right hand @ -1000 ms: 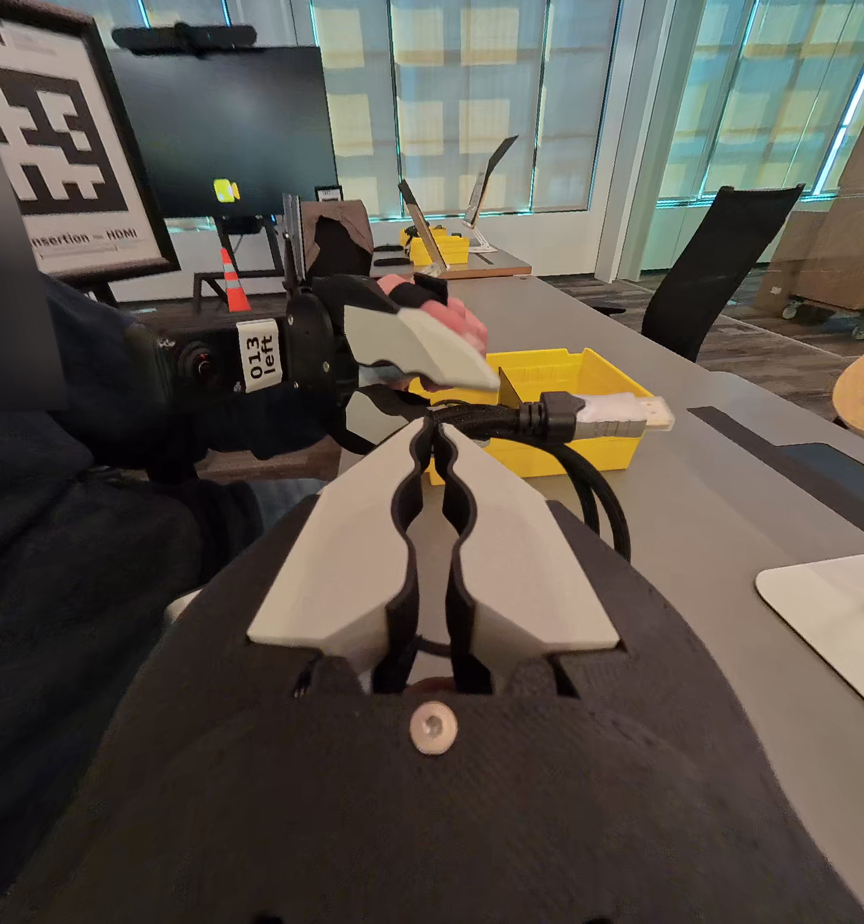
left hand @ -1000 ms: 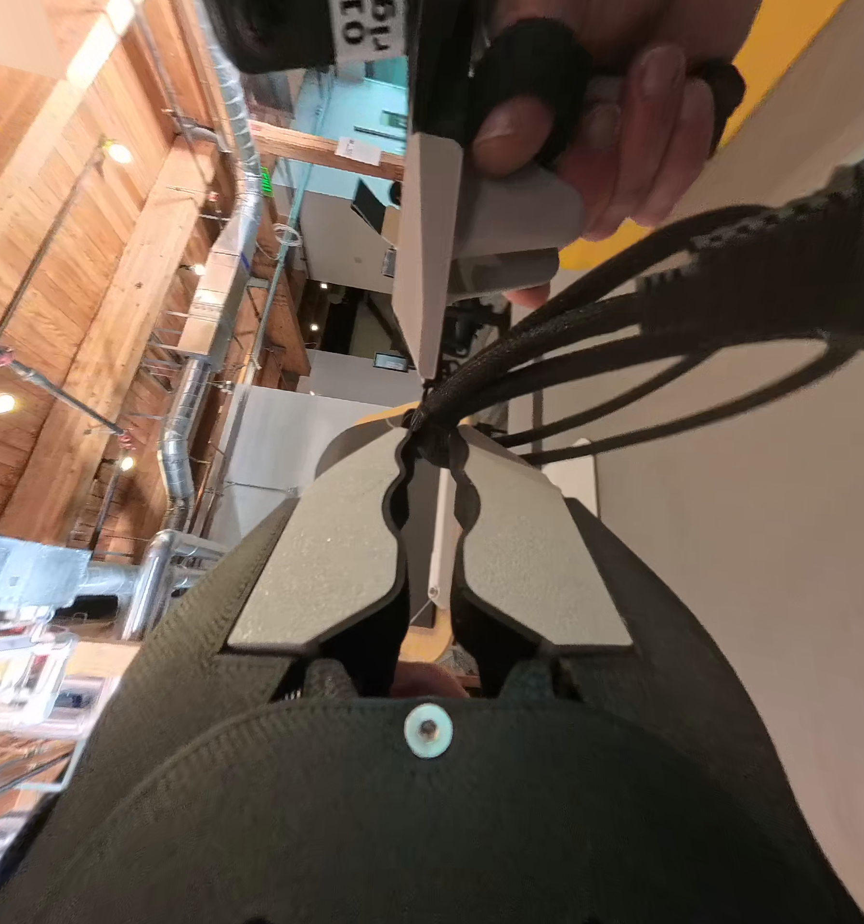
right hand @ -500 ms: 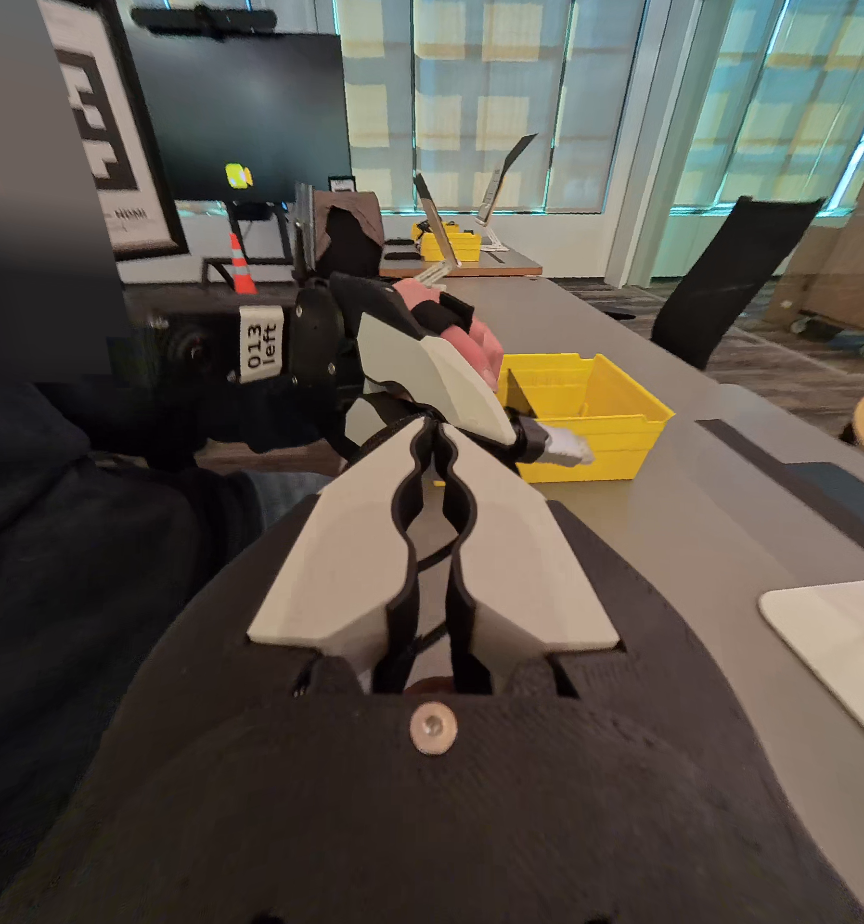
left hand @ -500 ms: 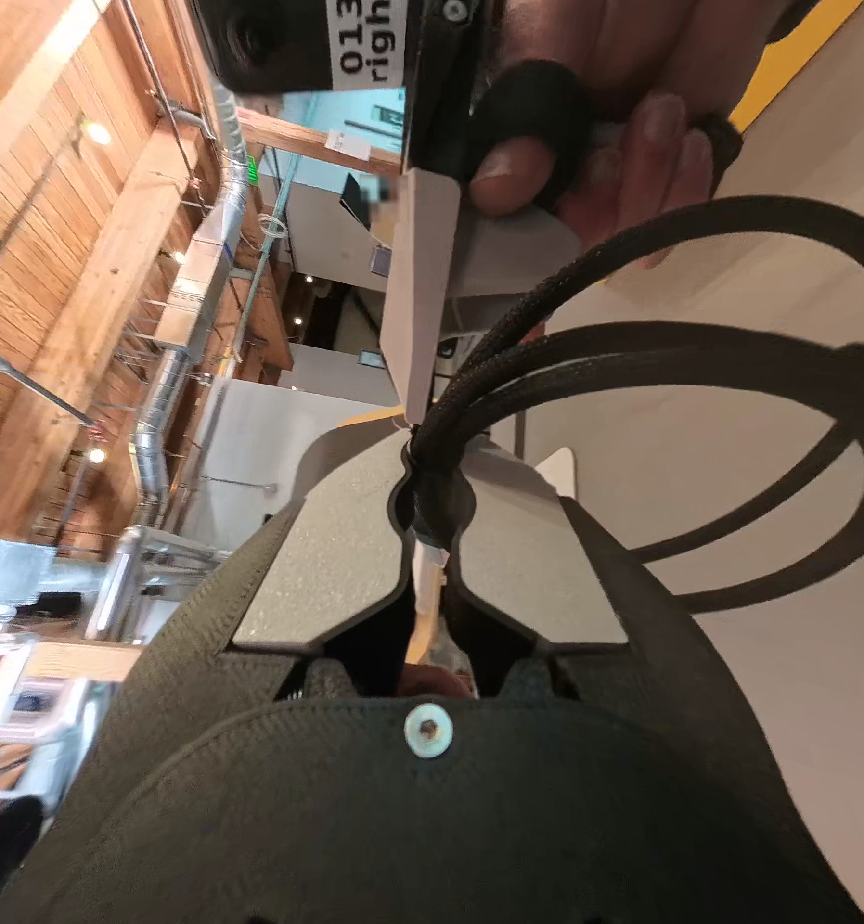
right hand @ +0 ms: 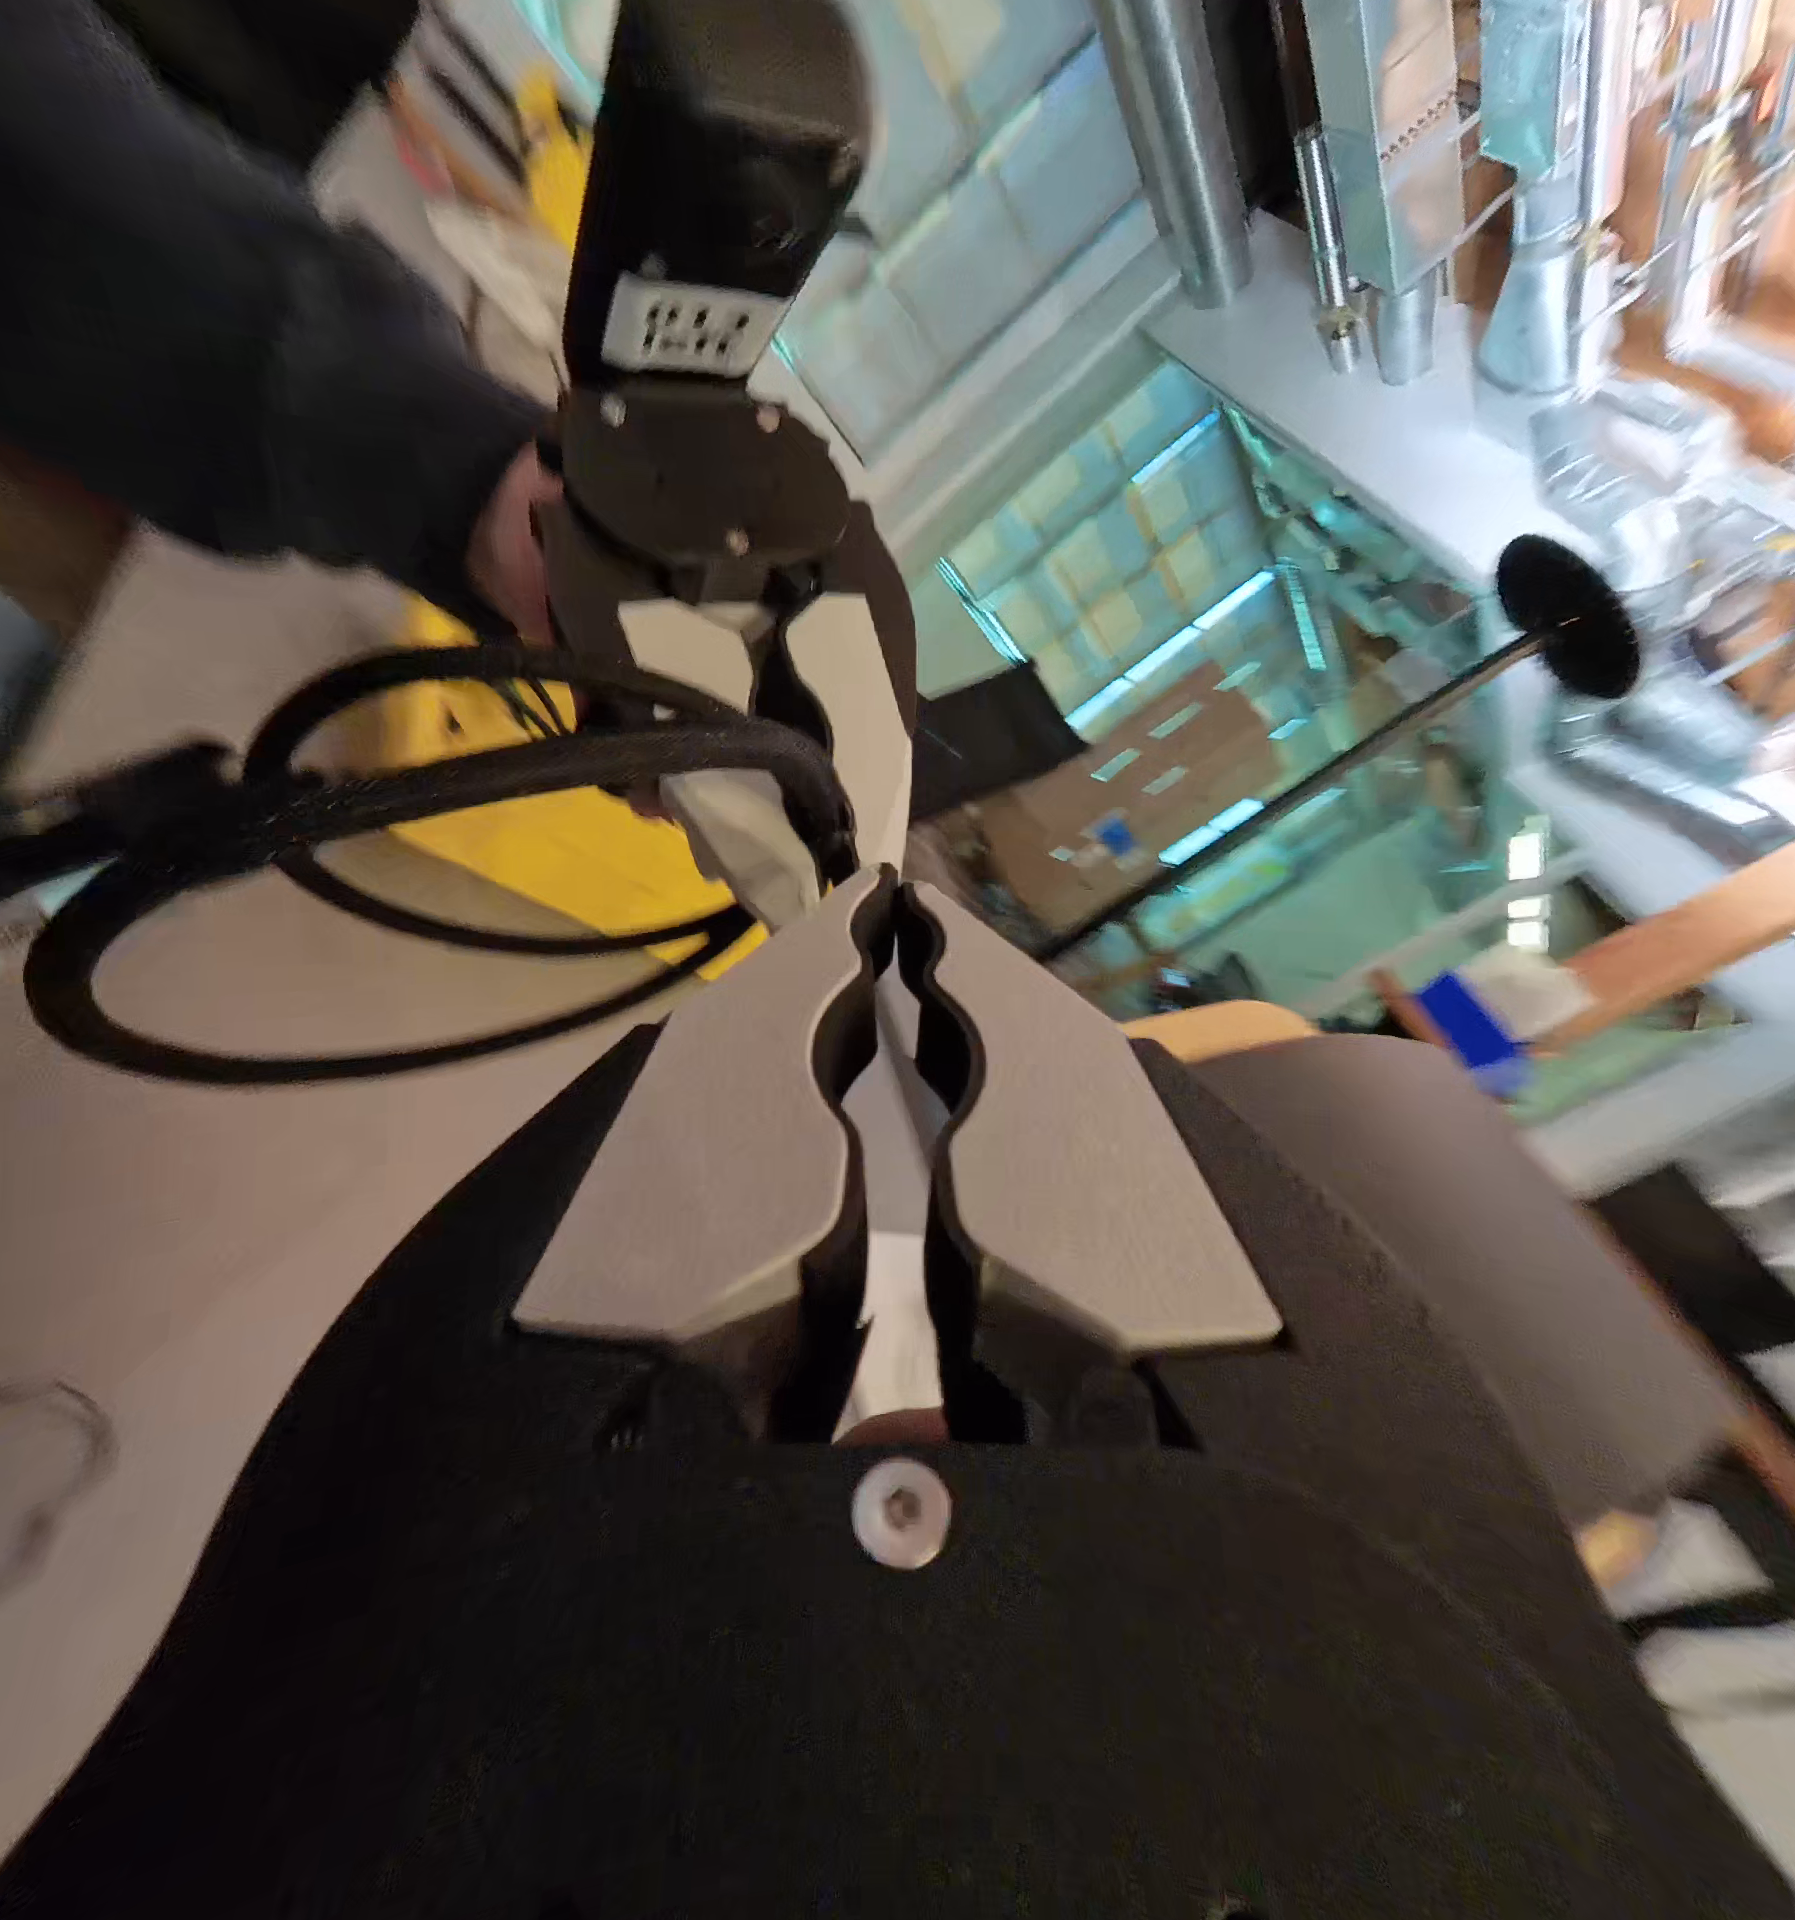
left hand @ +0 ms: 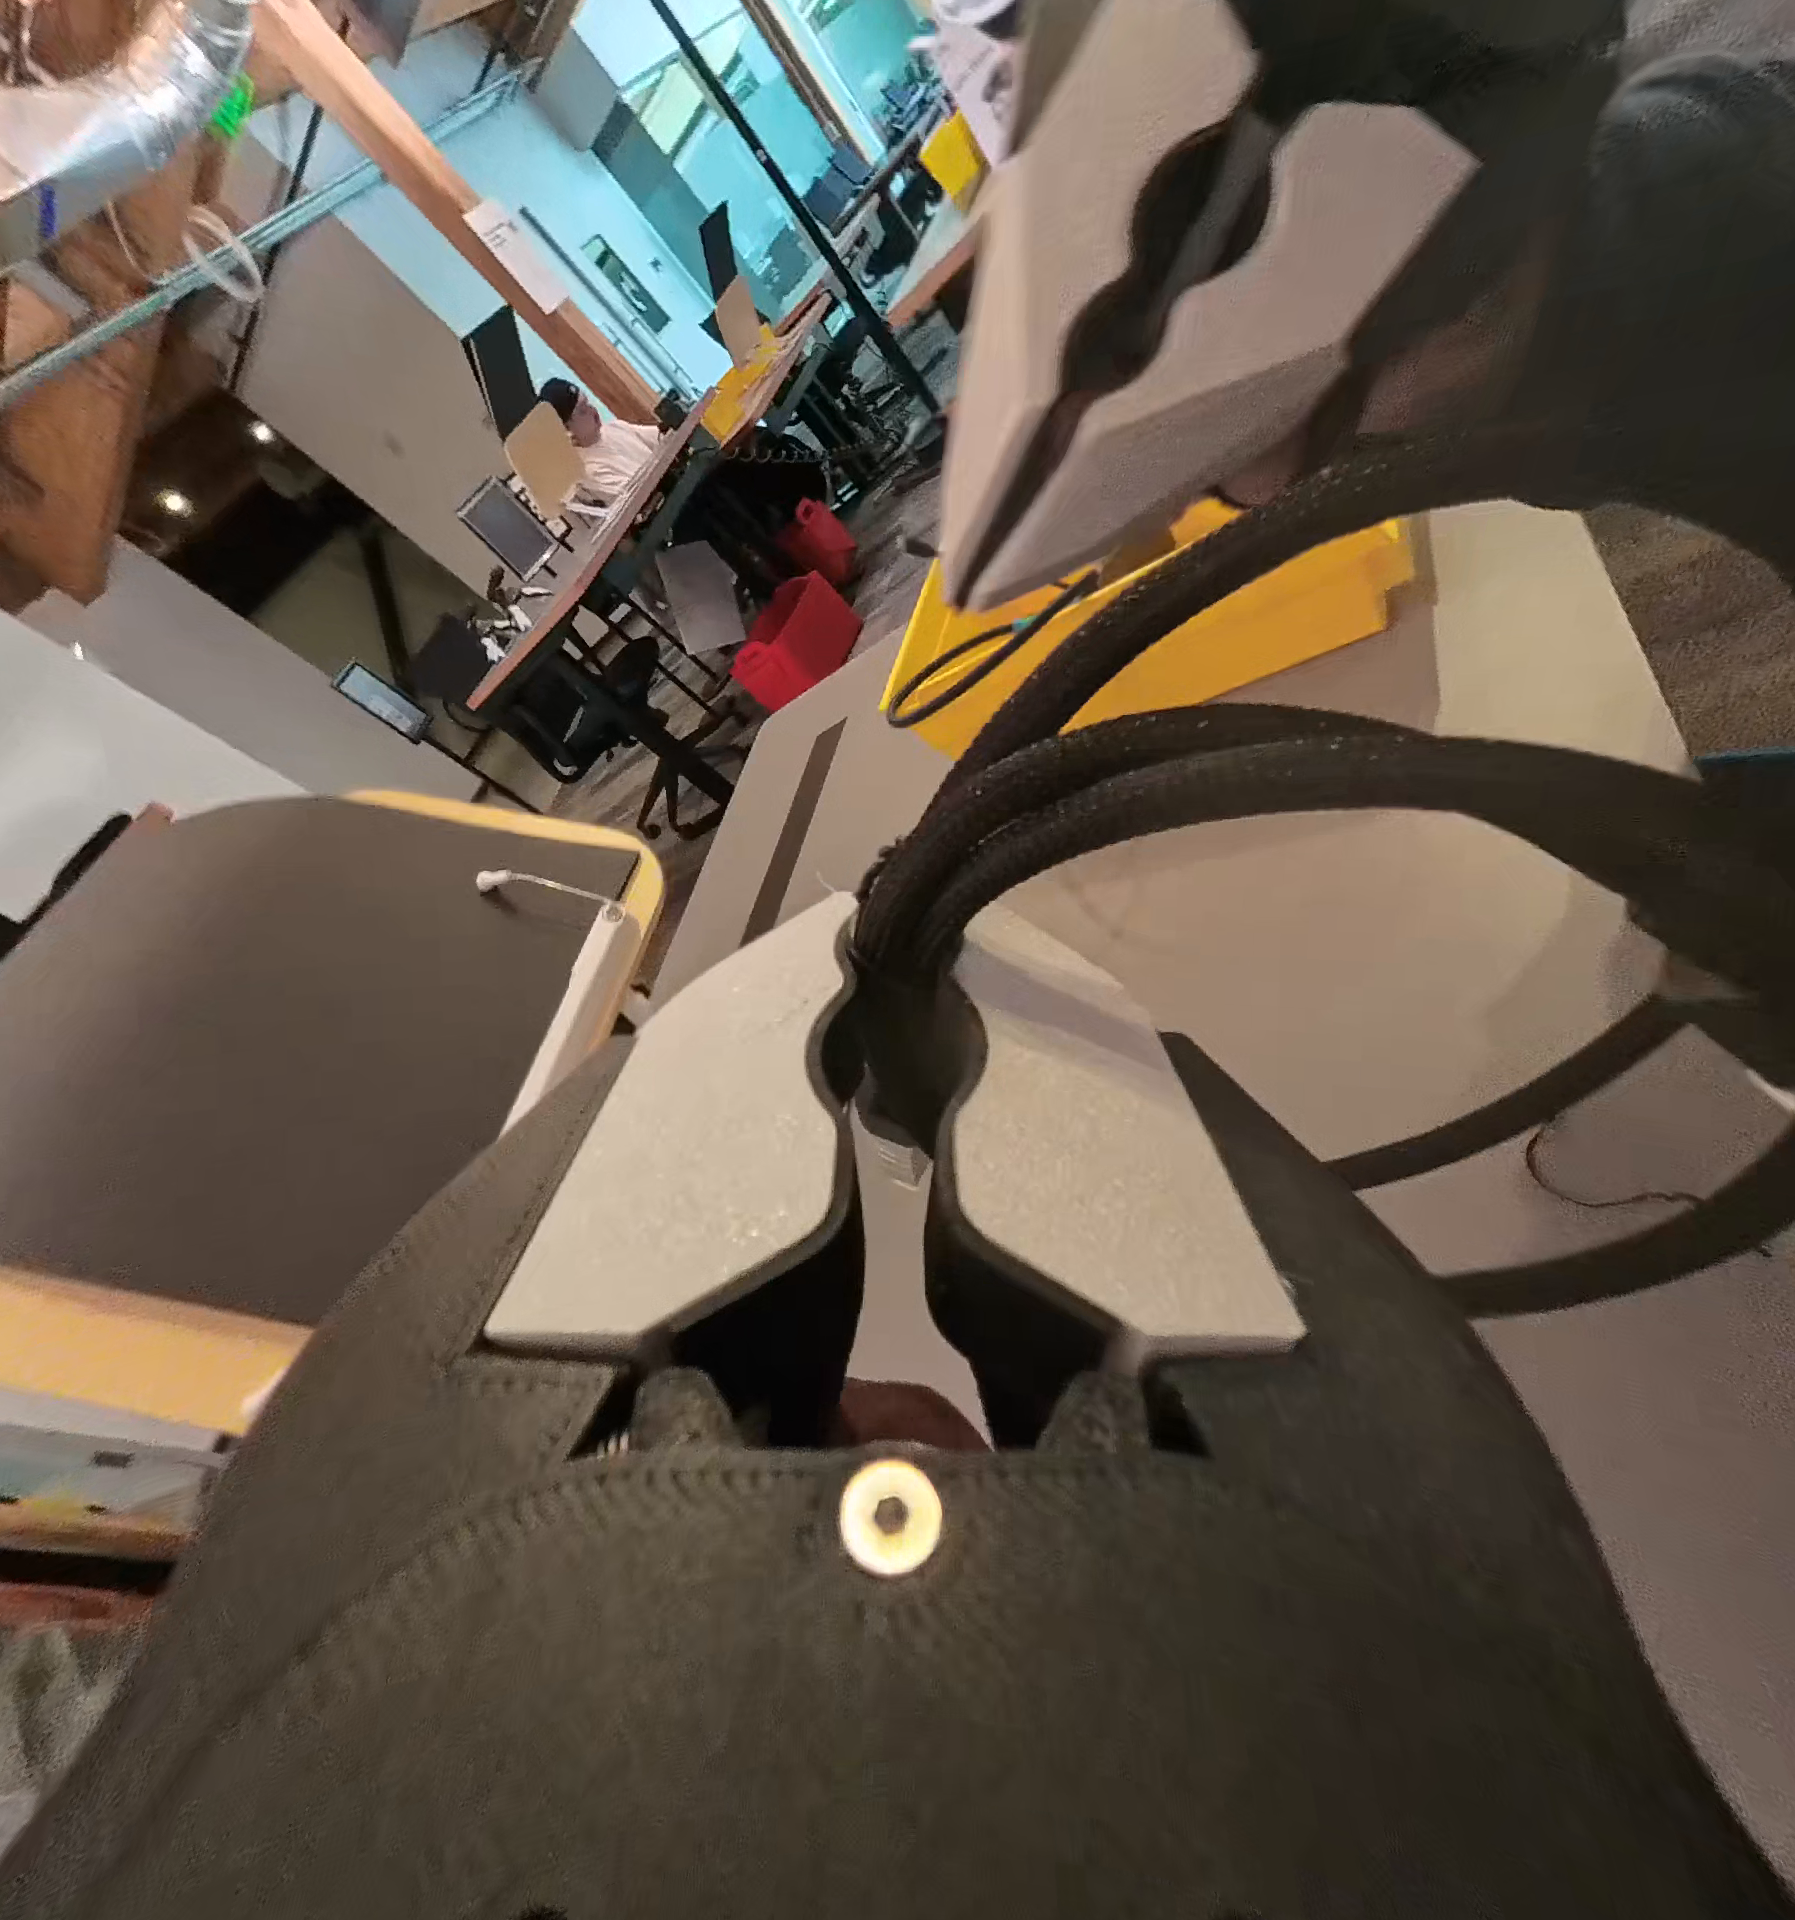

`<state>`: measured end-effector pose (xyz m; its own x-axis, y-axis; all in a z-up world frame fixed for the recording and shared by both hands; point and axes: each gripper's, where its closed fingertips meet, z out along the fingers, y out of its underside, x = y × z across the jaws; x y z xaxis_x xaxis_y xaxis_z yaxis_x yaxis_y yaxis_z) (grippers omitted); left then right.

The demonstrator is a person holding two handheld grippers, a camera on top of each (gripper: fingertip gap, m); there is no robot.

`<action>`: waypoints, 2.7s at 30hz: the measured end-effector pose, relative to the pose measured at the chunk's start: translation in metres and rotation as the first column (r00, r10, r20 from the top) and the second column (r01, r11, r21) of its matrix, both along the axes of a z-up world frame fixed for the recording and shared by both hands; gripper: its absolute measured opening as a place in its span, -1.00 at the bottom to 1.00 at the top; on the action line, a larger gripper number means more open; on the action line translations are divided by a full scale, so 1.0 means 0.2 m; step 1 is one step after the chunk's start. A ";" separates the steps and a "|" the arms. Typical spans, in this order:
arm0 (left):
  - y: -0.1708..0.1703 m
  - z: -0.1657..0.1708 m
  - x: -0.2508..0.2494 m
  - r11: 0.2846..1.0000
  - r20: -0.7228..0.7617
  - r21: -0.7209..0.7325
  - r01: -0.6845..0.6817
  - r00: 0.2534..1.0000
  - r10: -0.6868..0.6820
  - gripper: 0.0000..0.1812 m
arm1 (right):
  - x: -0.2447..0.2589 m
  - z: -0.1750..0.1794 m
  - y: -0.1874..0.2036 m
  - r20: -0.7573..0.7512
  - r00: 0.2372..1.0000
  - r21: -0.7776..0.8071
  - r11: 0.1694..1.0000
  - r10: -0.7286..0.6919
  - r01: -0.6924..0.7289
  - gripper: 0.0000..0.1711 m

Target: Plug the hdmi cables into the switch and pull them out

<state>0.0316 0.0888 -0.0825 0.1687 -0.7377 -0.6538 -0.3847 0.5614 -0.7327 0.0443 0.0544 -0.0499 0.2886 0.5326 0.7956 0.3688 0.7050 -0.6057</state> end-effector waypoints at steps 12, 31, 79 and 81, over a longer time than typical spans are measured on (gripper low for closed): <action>-0.14 -0.04 0.07 0.968 0.029 -0.199 0.154 0.988 -0.151 -0.92 | -0.09 -0.12 -0.05 0.133 0.990 0.139 0.988 0.049 -0.067 -0.85; -0.16 -0.09 0.05 0.996 -0.218 0.041 0.074 0.974 -0.063 -0.92 | -0.11 -0.14 -0.07 -0.088 0.985 -0.265 0.949 0.151 -0.170 -1.00; -0.24 0.00 0.17 0.928 0.119 -0.306 0.213 0.976 -0.185 -0.92 | 0.04 -0.05 -0.07 -0.268 0.961 -0.348 0.922 0.076 -0.170 -0.83; -0.24 0.00 0.17 0.931 0.112 -0.297 0.213 0.976 -0.187 -0.92 | 0.01 -0.06 -0.07 -0.288 0.954 -0.389 0.900 0.085 -0.198 -0.90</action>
